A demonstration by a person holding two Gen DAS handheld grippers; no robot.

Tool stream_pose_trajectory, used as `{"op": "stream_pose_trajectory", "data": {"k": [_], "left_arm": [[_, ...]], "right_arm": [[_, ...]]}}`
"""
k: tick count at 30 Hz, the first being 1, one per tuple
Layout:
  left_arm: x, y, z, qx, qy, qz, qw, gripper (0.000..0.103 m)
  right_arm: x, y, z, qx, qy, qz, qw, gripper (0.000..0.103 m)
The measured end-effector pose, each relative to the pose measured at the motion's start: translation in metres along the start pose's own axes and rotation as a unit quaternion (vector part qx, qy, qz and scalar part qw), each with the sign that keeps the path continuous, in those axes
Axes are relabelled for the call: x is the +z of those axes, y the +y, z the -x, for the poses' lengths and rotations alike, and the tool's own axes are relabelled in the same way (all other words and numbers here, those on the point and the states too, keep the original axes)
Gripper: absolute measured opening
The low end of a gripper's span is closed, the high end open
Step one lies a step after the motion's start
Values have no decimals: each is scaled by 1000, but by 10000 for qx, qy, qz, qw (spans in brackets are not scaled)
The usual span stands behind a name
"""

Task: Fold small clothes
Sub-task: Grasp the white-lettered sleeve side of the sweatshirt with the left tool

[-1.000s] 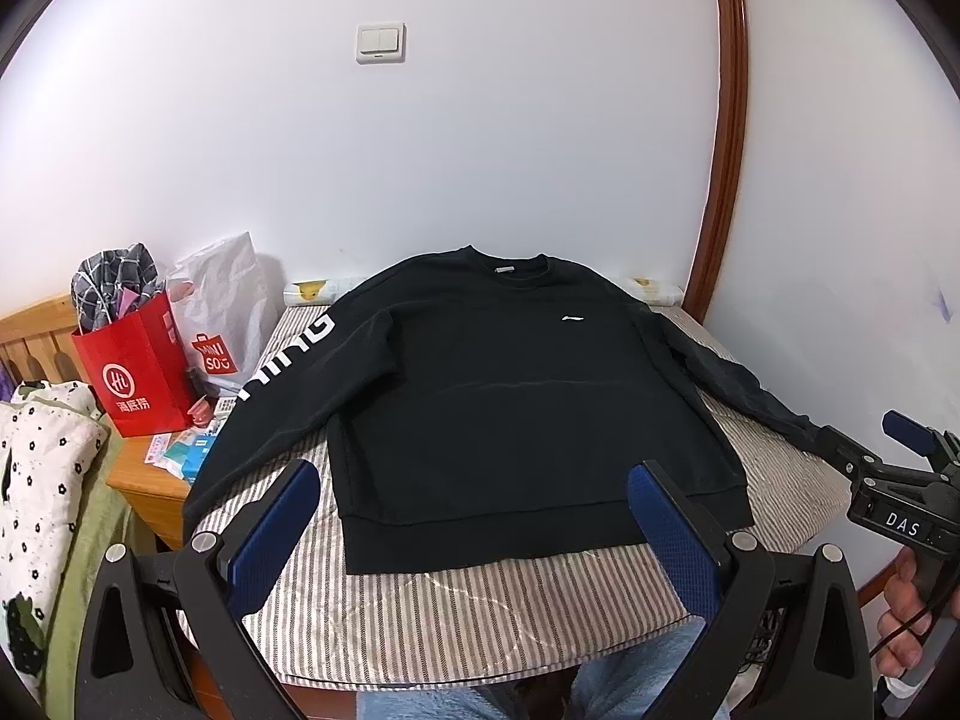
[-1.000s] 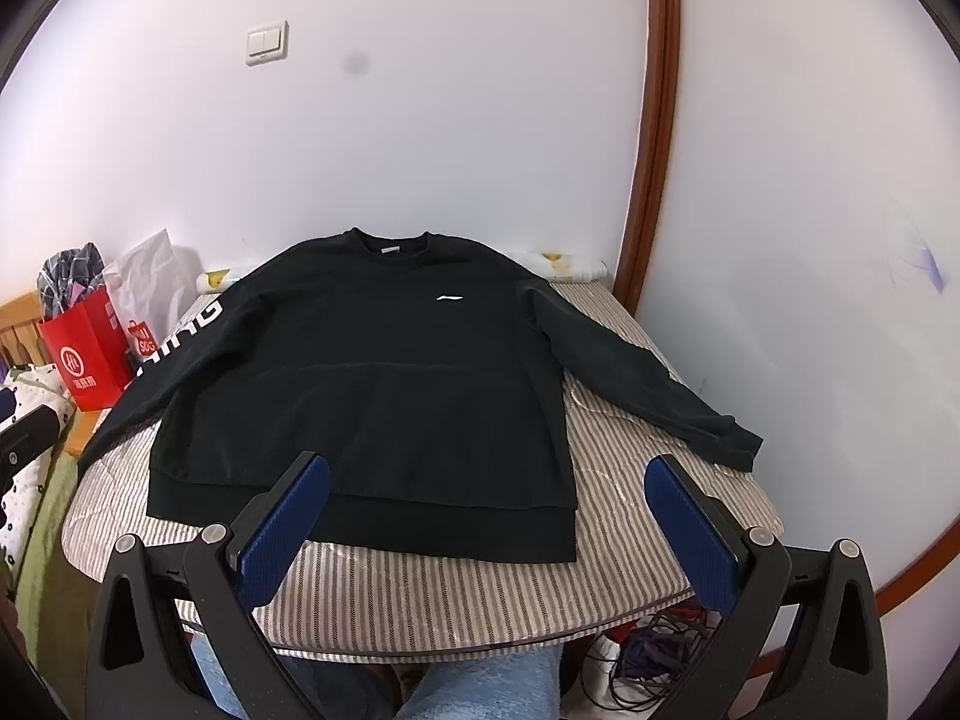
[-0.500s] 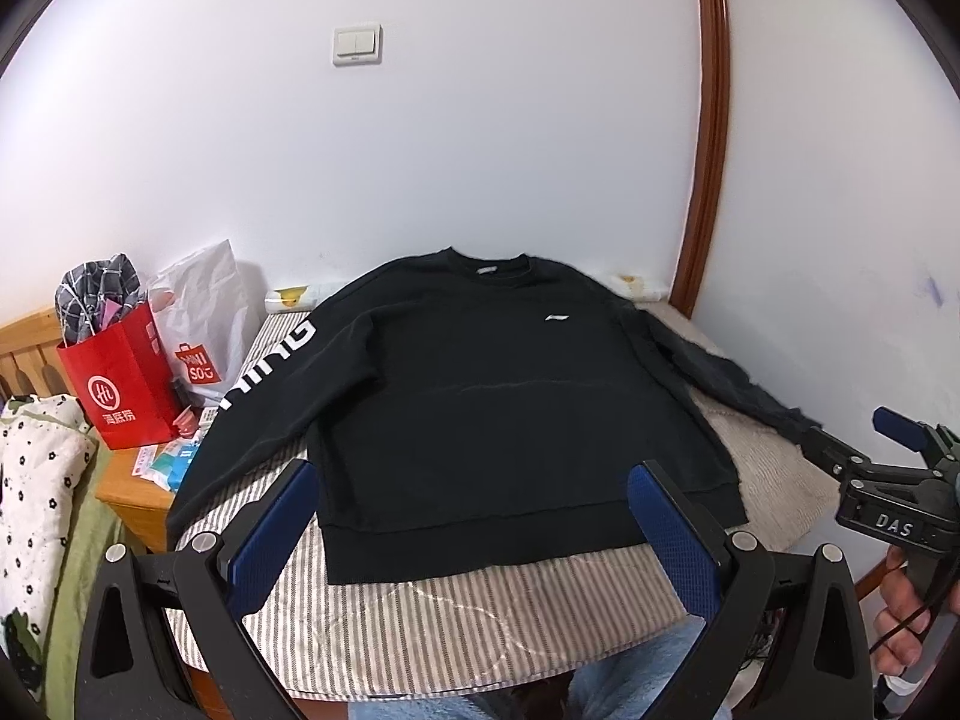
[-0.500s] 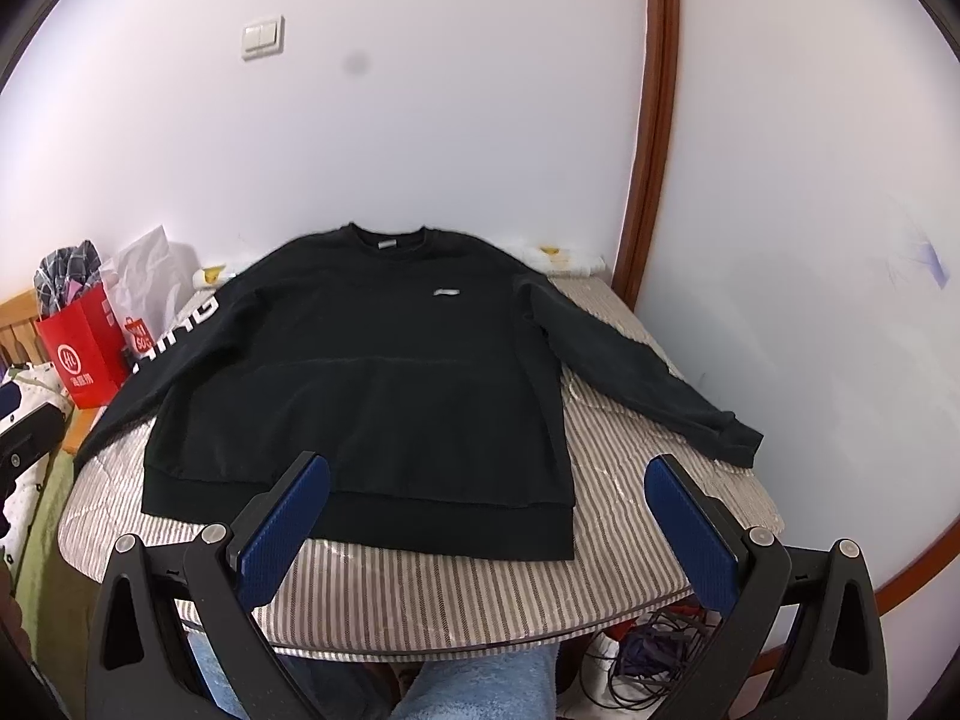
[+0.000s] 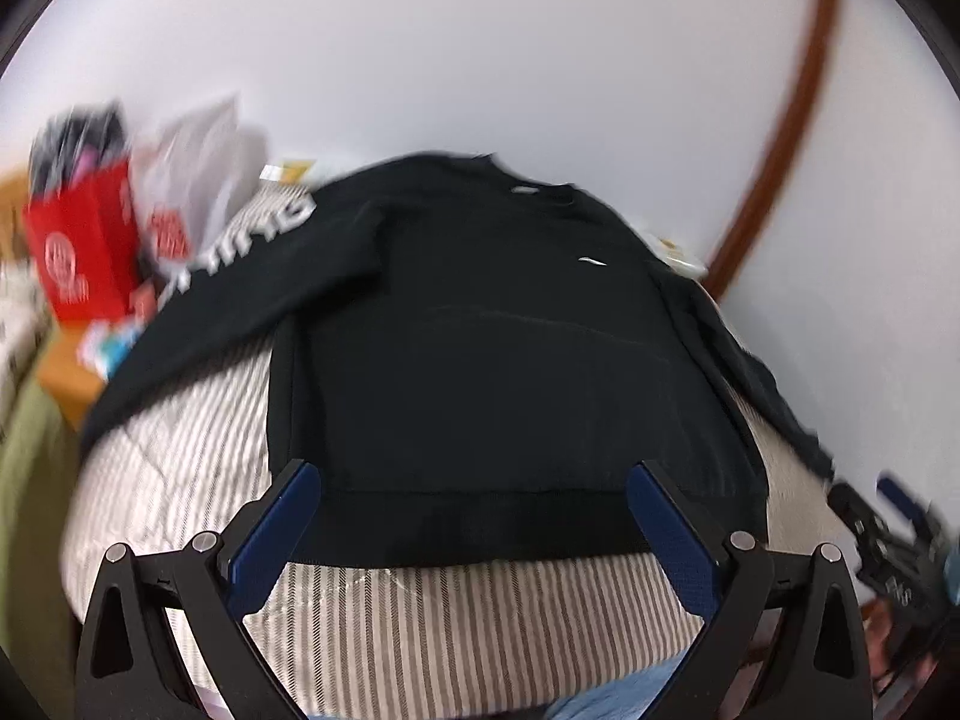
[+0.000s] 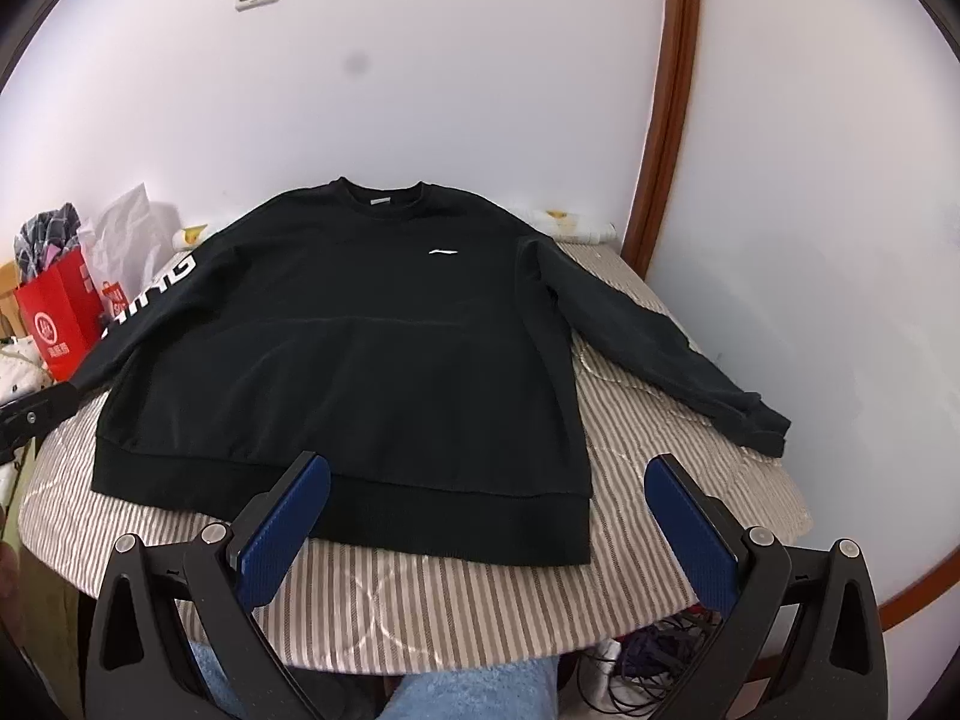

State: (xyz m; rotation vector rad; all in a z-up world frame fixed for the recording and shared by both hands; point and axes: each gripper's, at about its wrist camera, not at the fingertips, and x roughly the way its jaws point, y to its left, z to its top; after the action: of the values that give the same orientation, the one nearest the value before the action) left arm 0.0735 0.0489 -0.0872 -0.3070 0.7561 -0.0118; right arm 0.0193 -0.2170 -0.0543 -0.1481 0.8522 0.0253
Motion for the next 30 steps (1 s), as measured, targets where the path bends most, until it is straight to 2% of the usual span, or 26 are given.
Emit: {"op": "stream_pose_trajectory", "data": {"k": [3,7,13,20,23,30], "left_arm": [[1,26,-17,-14,-23,358,9994,101],[5,60,-39,177,140,685,9974,101],[12,112,-74,469,396,1448,9876,101],[25,162,-99,222,253,2360,9712,101],[30,179,-109,44,177,2705,9625,97],[43,197,-122,-110,-161,3147,9490,96]], "right_arm": [[1,-5,-11,361,-7,-192,9992,103],[6,-5,-31,353,29,-309,9989,103],[15,6,-75,601,444,-495,9960,98],[27,32,-107,663,615,-233,9956,95],[32,42,-122,609,697,-103,9957,95],[46,59,-142,557,688,152,9960,95]]}}
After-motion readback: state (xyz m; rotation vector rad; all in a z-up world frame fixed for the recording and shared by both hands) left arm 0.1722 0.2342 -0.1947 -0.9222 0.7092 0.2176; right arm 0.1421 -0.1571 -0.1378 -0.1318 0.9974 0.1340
